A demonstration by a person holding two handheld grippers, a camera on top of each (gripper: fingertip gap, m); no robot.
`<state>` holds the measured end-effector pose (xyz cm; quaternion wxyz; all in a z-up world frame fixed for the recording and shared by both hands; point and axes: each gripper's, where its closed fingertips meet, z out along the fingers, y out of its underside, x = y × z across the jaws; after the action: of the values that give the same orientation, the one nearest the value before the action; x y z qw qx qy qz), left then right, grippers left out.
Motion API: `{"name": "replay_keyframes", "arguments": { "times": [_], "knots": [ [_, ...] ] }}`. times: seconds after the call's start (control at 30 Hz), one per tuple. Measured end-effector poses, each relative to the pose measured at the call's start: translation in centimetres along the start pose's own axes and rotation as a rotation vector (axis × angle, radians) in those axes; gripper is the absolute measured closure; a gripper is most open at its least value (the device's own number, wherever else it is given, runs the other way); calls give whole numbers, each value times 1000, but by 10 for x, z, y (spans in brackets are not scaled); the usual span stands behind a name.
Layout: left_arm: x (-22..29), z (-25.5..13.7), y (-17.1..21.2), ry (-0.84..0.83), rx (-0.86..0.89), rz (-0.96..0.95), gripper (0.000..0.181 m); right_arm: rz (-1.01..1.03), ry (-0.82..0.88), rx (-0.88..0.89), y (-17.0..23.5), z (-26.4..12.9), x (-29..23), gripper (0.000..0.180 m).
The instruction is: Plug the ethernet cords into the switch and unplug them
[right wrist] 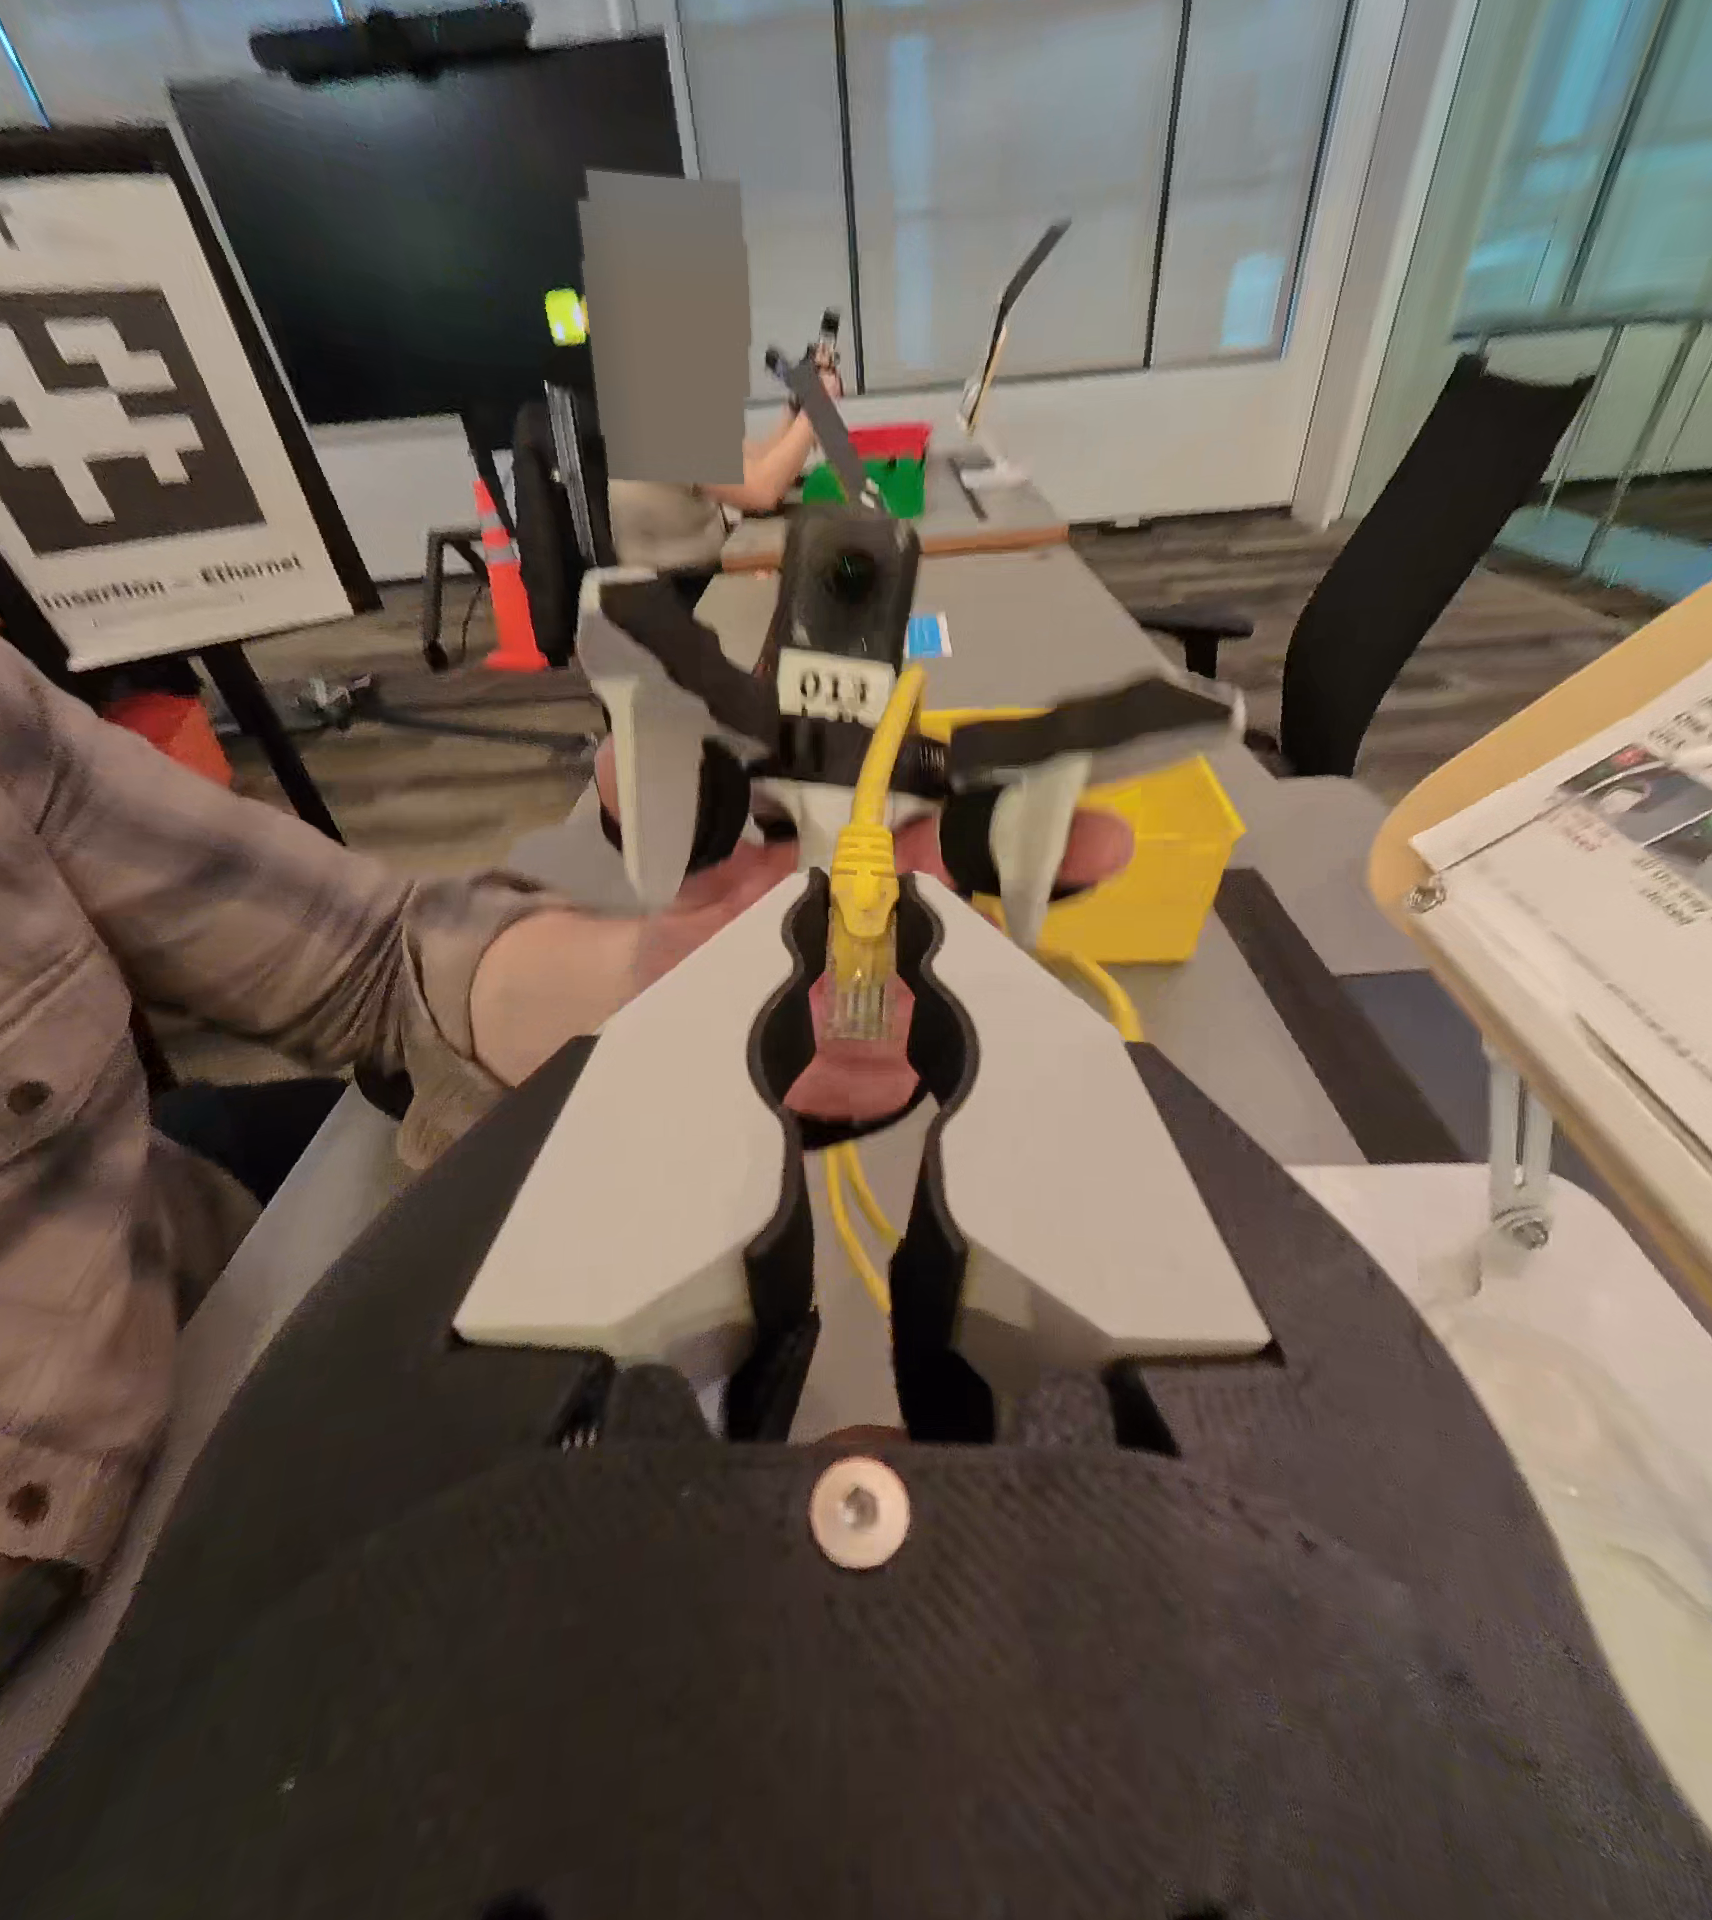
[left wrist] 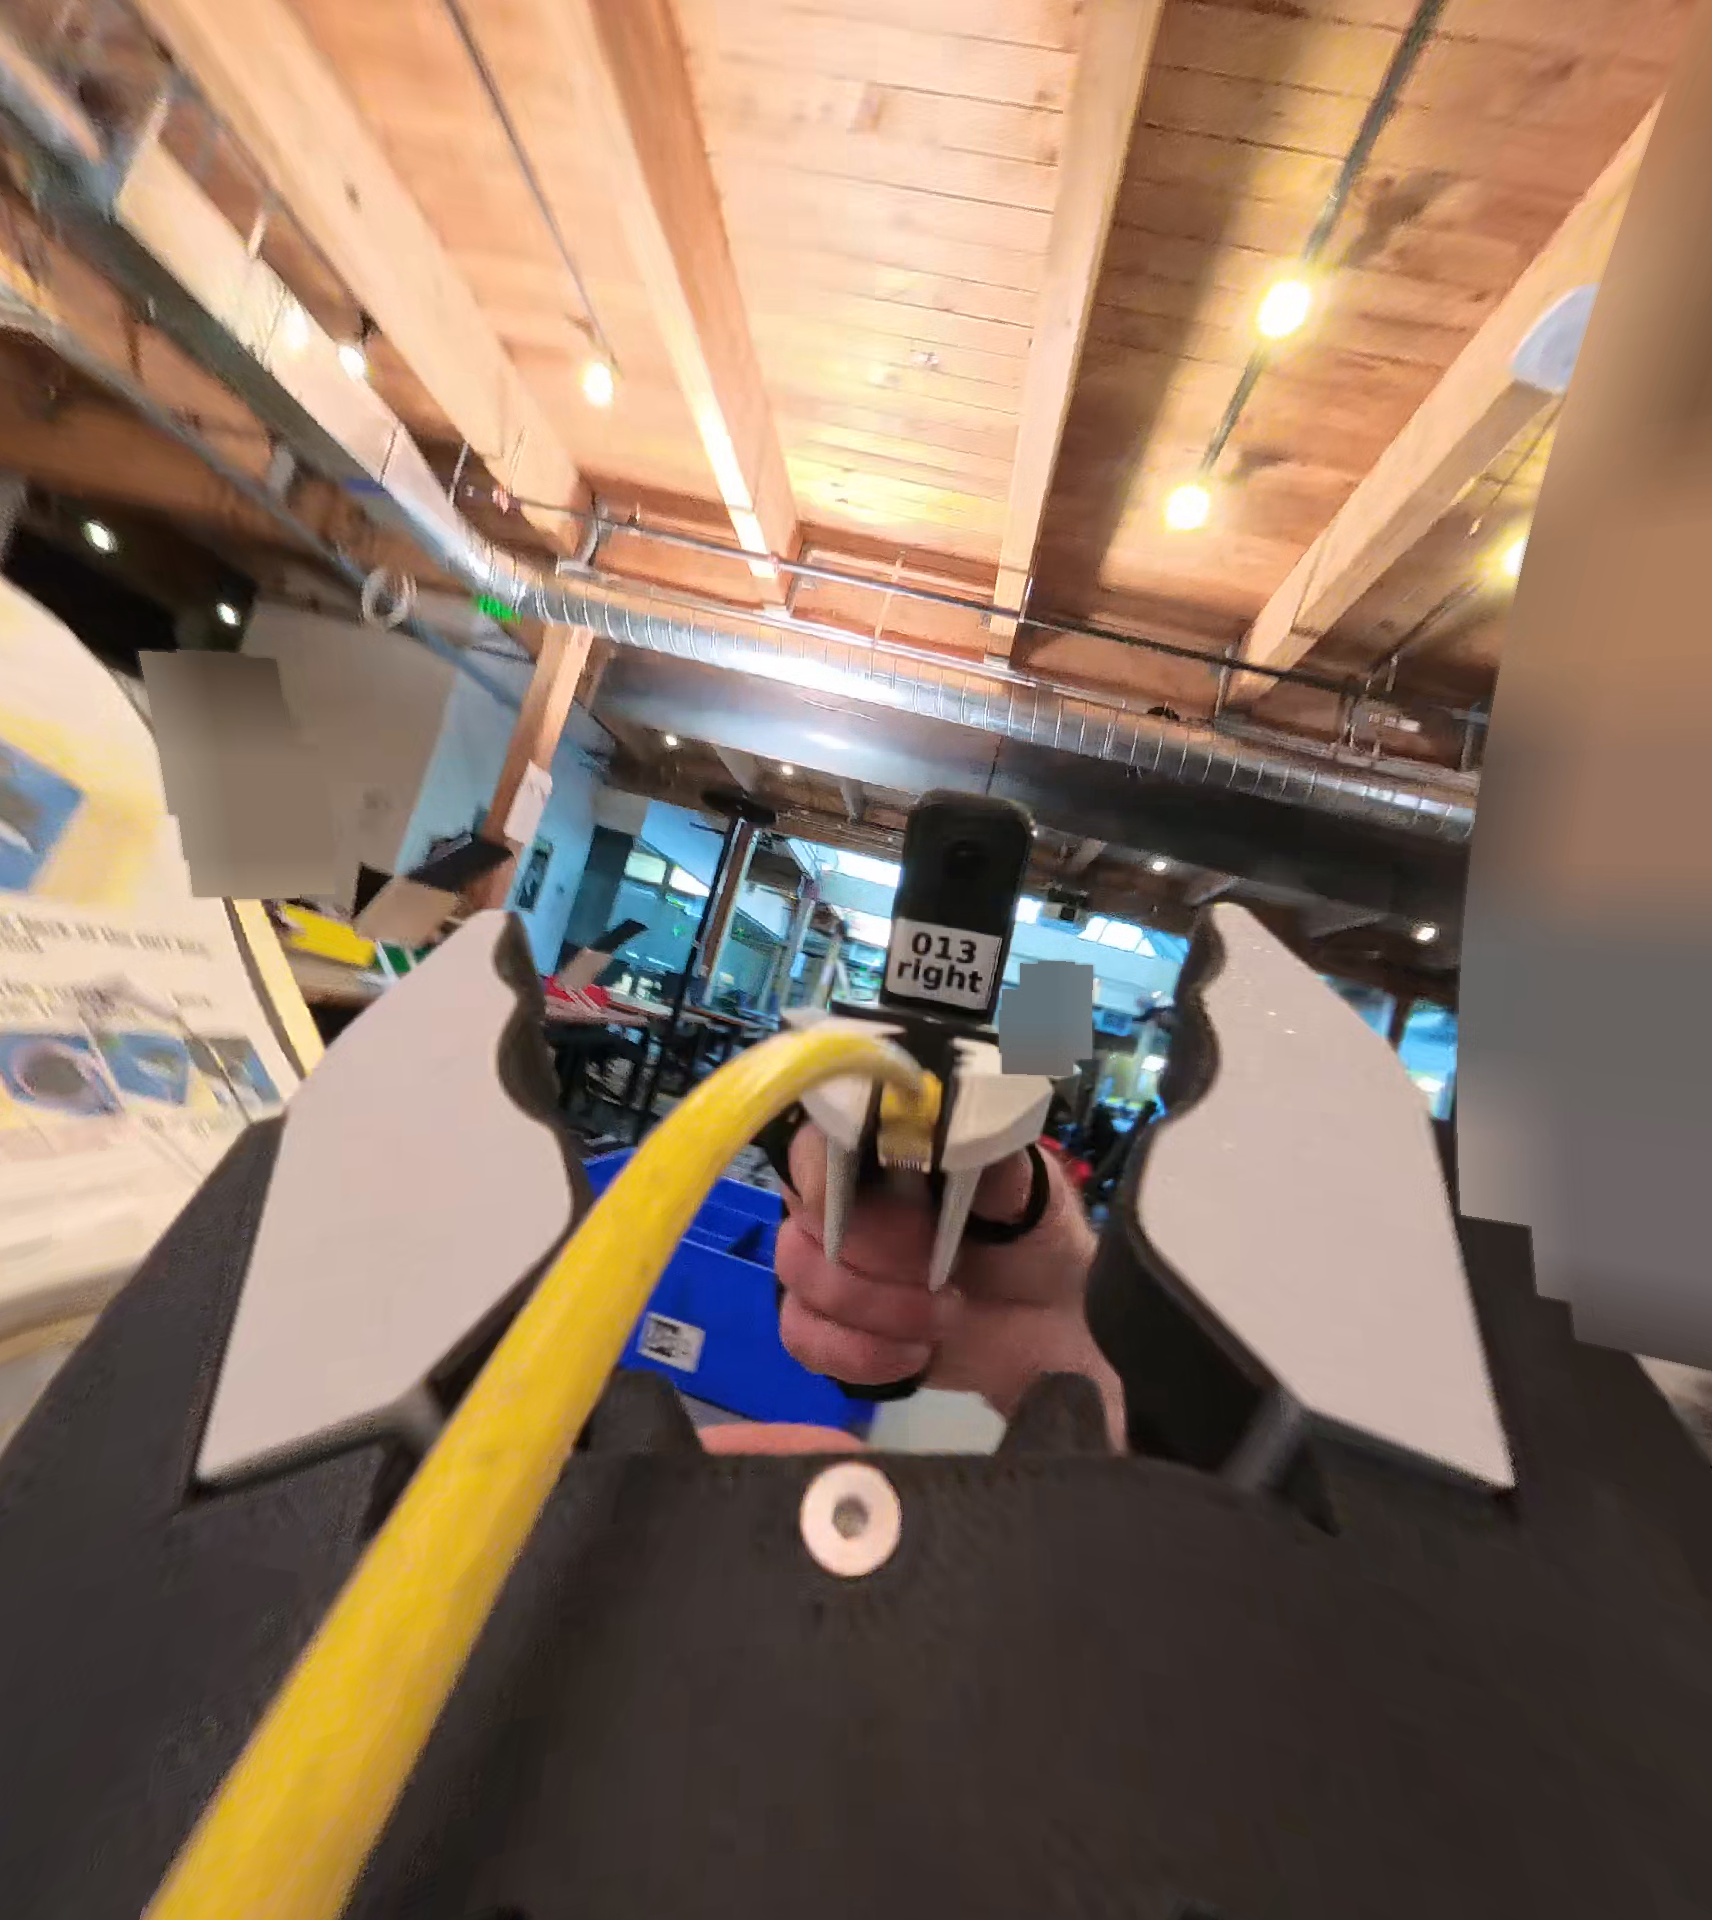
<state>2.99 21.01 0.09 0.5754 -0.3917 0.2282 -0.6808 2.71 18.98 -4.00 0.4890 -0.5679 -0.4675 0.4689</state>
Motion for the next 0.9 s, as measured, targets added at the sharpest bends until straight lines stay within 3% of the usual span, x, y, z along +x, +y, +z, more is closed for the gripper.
{"name": "replay_keyframes", "arguments": {
  "times": [0.07,0.23,0.37,0.77,0.83,0.9],
  "knots": [
    [7,-5,-2,41,-60,141,91,4,-14,-61,9,3,-3,169],
    [19,-14,44,185,-441,283,149,-51,23,-170,16,-5,-6,170],
    [13,-19,66,162,-614,366,154,-90,72,-262,25,-15,-3,169],
    [20,-8,55,155,-432,282,171,-124,92,-258,19,-17,-5,168],
    [16,-7,42,113,-373,278,171,-181,153,-195,5,-18,2,144],
    [7,-6,24,34,-301,239,171,-335,298,-184,-7,-26,14,139]
  ]
}}
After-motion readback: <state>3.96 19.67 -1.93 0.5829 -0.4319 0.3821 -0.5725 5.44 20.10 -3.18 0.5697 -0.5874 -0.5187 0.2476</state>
